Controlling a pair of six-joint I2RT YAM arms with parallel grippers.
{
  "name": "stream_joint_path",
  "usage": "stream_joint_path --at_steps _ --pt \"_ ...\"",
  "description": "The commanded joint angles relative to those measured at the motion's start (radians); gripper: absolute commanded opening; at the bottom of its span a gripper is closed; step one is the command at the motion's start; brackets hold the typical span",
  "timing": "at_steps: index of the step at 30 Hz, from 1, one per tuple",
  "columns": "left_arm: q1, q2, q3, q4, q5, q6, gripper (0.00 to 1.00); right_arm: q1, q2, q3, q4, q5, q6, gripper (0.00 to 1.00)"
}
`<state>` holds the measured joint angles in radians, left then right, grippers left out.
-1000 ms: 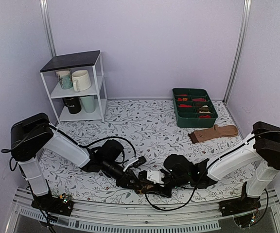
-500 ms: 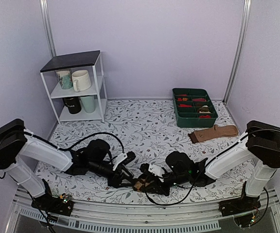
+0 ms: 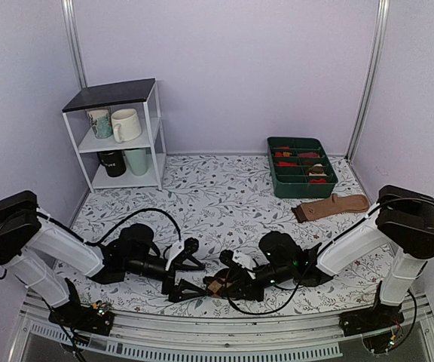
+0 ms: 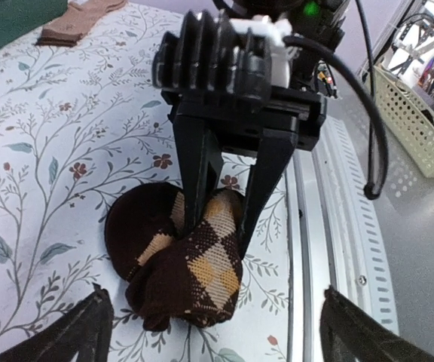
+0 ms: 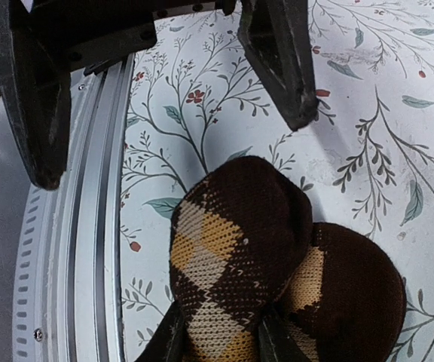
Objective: Roll the socks
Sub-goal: Roll a pair of socks at the center of the board.
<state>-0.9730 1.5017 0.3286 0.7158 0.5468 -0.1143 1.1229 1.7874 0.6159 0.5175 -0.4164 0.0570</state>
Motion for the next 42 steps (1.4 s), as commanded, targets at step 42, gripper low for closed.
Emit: stream_joint_path --at_steps 42 --pt "-0.065 0.337 0.135 -0.009 0.181 -0.039 0.55 -0.049 0.117 -0.009 -0.214 -0.059 0.033 0.16"
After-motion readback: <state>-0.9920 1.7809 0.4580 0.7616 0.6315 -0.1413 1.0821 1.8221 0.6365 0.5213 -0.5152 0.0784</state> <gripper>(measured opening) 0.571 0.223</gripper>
